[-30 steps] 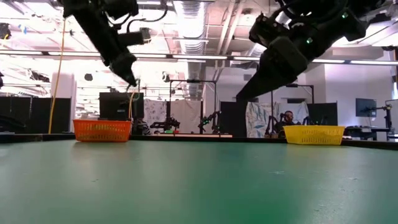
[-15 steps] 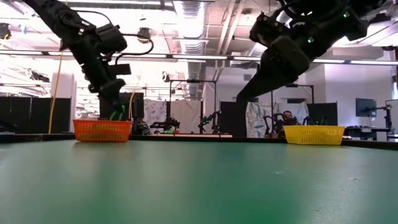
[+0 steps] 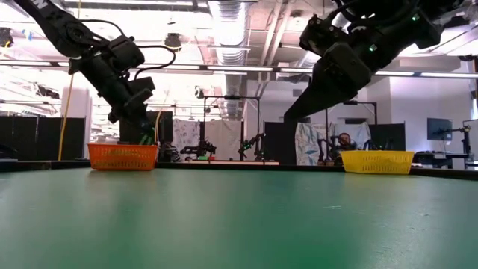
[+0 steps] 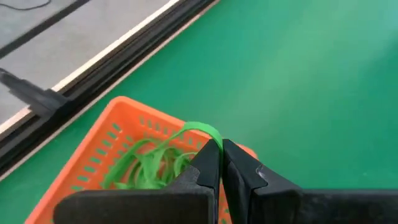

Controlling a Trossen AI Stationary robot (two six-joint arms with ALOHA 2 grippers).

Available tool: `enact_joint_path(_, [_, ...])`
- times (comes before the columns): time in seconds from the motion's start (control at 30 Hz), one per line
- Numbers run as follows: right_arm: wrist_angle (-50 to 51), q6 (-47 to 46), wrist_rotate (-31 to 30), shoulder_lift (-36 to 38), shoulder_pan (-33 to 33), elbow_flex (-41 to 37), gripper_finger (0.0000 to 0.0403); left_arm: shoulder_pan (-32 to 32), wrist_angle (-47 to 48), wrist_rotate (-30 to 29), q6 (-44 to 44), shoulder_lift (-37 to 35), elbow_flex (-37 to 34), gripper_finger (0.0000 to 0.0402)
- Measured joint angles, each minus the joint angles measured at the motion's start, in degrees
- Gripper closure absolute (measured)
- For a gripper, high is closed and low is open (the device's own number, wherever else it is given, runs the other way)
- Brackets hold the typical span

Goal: Sort rubber bands into baskets
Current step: Put the green rubber band into the orange bin

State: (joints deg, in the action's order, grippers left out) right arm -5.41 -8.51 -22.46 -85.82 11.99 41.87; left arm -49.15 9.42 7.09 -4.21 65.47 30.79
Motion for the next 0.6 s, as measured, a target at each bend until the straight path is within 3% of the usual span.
enact_joint_path(0.6, [-0.3,0.0,0.0,0.0,0.0,0.0,0.0175,-3.0,4.9,-0.3,4.1,0.2,0.0,0.0401])
